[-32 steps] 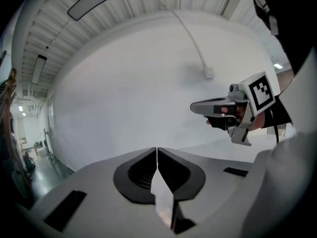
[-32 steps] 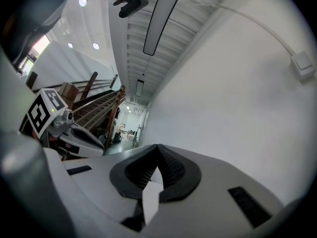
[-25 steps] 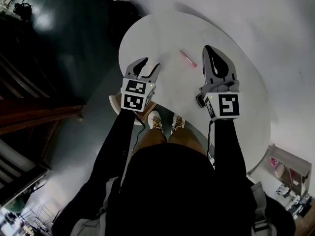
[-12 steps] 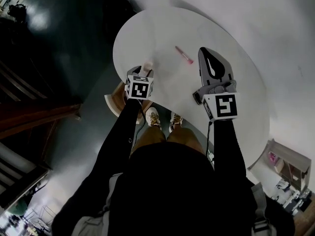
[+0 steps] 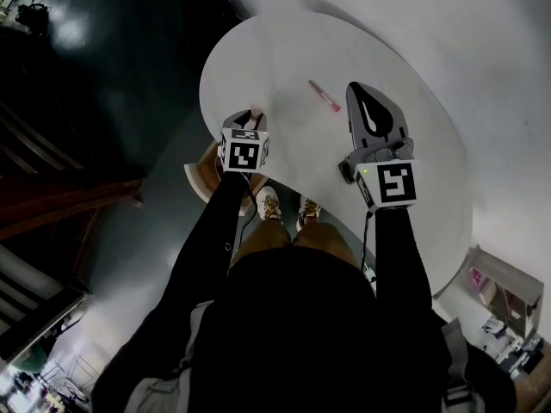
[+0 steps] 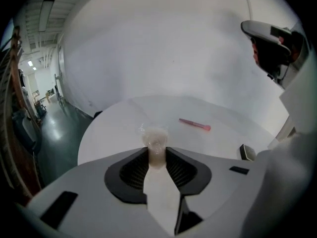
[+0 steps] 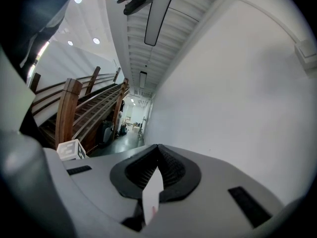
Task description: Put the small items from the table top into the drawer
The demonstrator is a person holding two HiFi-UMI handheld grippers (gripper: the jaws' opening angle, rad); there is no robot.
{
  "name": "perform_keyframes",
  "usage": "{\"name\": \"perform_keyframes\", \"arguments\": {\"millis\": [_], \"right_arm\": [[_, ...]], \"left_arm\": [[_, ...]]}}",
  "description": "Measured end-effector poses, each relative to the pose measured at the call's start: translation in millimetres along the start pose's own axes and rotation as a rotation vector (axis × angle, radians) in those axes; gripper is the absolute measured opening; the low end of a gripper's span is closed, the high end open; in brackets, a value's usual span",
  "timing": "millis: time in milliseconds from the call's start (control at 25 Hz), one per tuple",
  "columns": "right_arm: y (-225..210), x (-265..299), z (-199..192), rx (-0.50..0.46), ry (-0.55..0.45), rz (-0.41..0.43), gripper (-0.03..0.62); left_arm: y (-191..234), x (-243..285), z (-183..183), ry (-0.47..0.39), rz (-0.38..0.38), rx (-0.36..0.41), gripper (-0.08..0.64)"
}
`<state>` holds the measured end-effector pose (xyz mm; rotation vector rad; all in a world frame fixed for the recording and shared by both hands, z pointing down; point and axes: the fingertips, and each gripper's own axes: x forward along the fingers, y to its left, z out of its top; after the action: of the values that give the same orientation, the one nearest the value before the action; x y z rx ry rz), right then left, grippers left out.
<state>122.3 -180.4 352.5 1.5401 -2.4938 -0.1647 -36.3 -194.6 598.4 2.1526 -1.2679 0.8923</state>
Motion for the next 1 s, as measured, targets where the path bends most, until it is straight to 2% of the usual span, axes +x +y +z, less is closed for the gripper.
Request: {"name": "perform_keyframes", "arguments": {"millis": [480, 560, 720, 840, 1000], "right_arm": [[-4.2, 11.8, 30.9, -0.017, -0.073, 0.027, 0.026], [-5.8, 13.0, 39.9, -0.023, -0.094, 0.023, 0.026], [-20.4, 9.8, 54.5, -0.027, -0.142, -0.040, 0.026], [-20.9, 12.0, 56.0, -0.039, -0.139, -0.020, 0.026], [-8.7, 20.4, 59.7, -0.038, -0.155, 0.027, 0.026]], "left_arm": [[-45.4, -121.1, 145.7, -0.415, -0.117, 0.180, 0.121], [-50.2, -146.3, 166.9, -0.483, -0.112, 0.214, 0.121], [-59.0, -194.7, 202.2, -0.645, -0.088, 0.256, 0.121], [-61.3, -200.4, 204.7, -0.656, -0.081, 0.265, 0.123], [-49.1, -202.8, 198.5, -0.647, -0.039, 0.234, 0.123]]}}
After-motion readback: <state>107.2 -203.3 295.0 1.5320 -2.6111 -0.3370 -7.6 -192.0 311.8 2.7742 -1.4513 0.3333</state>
